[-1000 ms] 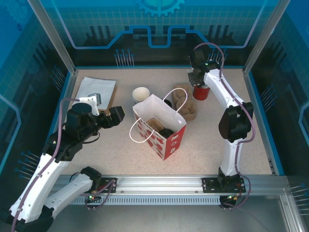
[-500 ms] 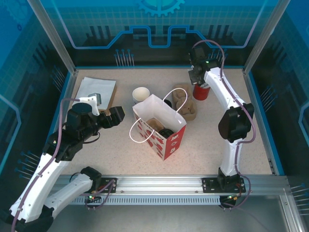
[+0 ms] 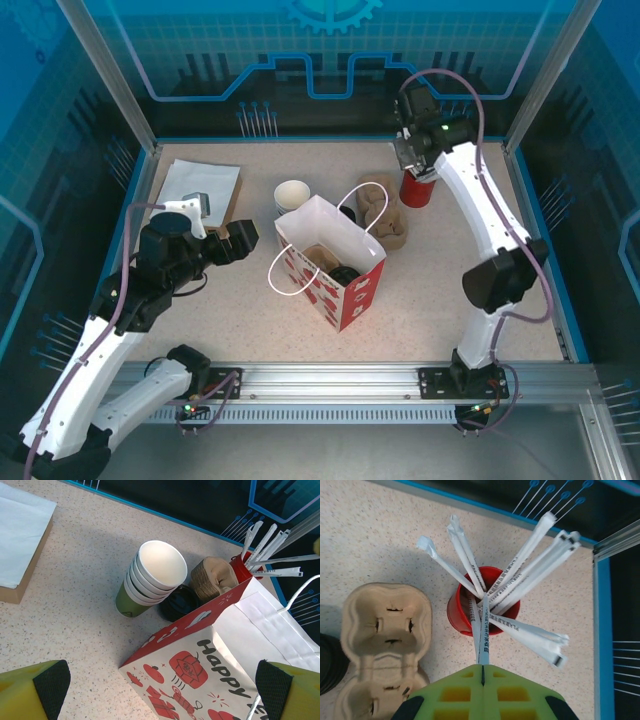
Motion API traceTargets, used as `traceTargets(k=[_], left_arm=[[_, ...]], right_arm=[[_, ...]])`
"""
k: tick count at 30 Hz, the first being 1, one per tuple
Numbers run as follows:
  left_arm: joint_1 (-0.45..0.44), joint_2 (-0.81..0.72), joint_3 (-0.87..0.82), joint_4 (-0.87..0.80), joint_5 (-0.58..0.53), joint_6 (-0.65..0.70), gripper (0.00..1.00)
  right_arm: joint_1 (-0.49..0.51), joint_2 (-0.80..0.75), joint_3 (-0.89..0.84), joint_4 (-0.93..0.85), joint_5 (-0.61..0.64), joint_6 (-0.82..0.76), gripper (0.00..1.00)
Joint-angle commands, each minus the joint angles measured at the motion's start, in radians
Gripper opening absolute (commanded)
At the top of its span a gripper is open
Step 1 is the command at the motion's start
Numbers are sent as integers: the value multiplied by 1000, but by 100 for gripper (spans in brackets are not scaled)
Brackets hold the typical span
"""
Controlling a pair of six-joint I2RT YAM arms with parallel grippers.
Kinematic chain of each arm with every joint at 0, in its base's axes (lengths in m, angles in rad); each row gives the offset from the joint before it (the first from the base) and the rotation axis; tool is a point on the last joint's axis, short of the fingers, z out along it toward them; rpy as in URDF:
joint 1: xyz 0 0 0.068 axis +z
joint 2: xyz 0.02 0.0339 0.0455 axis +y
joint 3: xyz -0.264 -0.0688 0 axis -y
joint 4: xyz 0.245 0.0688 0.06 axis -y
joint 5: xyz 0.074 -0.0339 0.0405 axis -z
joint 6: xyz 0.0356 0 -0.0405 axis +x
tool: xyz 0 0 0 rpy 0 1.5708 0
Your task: Pack the takeout coffee
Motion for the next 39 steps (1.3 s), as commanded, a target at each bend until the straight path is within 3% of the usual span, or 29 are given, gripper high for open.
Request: traceTargets(k=[1, 9, 19, 28, 34, 39], left_arm=[[9, 5, 22, 0, -20, 24, 99], [10, 5, 24, 0, -21, 24, 99], [9, 5, 20, 0, -20, 12, 99], [10, 8, 16, 3, -30, 2, 99], [9, 14, 15, 2, -36, -10, 99], [9, 14, 7, 7, -41, -19, 99]], right_arm=[[33, -89, 59, -95, 47, 38, 0], [91, -256, 94, -174, 16, 52, 0], [106, -414, 138, -198, -141, 36, 0], [106, -519, 148, -187, -337, 16, 0], [106, -539, 142, -184, -547, 30, 0], [157, -536, 114, -178, -647, 24, 0]])
